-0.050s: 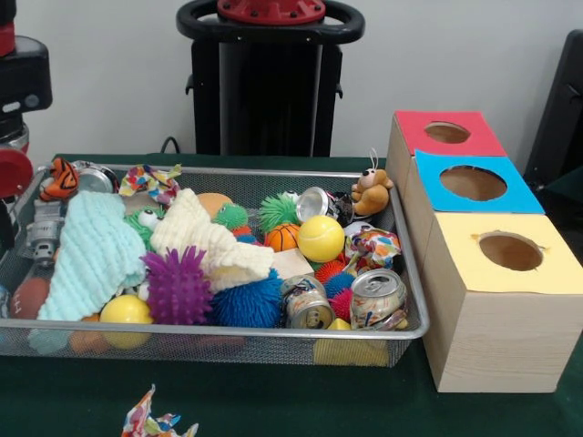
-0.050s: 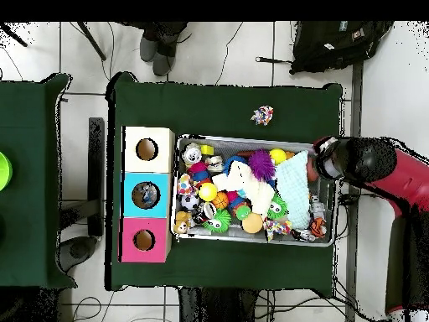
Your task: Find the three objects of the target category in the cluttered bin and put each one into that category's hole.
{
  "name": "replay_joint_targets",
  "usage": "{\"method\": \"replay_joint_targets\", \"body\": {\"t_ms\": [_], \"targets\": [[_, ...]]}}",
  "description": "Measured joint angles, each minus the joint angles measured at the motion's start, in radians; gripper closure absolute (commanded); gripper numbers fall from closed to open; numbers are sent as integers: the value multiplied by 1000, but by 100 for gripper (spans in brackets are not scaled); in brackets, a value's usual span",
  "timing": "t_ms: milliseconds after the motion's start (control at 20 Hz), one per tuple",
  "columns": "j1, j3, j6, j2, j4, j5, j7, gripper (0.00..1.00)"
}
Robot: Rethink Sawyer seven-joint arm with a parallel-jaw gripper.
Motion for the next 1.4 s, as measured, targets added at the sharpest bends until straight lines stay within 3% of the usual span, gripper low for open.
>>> {"method": "replay_joint_targets", "body": {"t_ms": [450, 1150, 1400], "targets": [[-7, 31, 0, 5, 54, -1, 0, 100], [-10, 55, -42, 51, 55, -1, 0, 100], [-11, 55, -43, 54, 34, -36, 0, 100]]}}
